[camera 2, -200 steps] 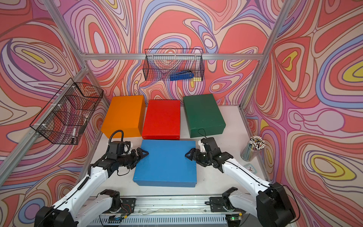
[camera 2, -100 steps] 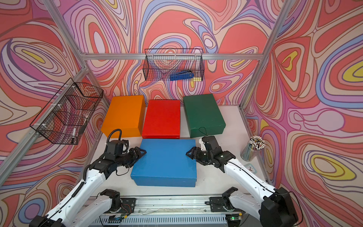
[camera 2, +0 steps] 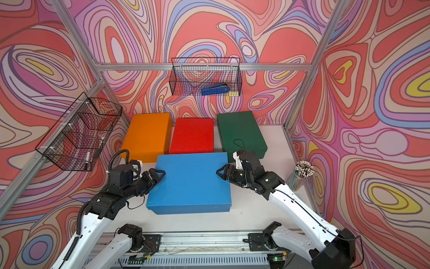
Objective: Stack the shoeboxes
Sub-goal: Pick up the shoebox from the center of the board, then place the shoebox at the shoebox.
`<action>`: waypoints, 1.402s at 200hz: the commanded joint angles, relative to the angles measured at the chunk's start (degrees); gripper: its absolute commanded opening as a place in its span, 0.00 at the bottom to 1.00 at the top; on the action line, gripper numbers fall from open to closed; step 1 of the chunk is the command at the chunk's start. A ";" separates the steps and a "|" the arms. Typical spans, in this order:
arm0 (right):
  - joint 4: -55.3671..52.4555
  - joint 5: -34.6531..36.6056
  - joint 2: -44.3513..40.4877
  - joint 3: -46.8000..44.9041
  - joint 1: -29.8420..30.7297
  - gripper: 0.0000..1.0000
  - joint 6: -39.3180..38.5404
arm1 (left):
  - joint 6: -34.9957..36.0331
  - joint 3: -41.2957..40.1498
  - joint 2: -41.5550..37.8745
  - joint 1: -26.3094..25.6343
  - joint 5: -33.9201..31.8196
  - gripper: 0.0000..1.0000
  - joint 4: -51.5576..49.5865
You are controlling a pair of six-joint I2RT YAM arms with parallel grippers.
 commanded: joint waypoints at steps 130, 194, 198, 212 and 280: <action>9.34 -2.34 34.40 31.33 2.06 0.70 -18.78 | 11.92 19.95 23.62 -1.20 -6.76 0.83 15.61; 9.10 -1.81 47.63 42.87 -3.05 0.80 -20.10 | 9.37 23.18 36.55 5.24 -0.80 0.83 24.11; 9.08 -1.92 48.42 43.57 -3.46 0.81 -19.98 | 9.00 23.21 37.17 5.62 -0.29 0.83 24.65; 9.15 -2.46 50.63 46.00 -4.85 0.83 -19.66 | 8.17 23.79 39.13 6.59 0.61 0.83 25.87; 6.31 5.41 49.69 51.14 -6.82 0.91 -22.53 | 10.07 27.99 40.69 7.01 -3.40 1.00 21.92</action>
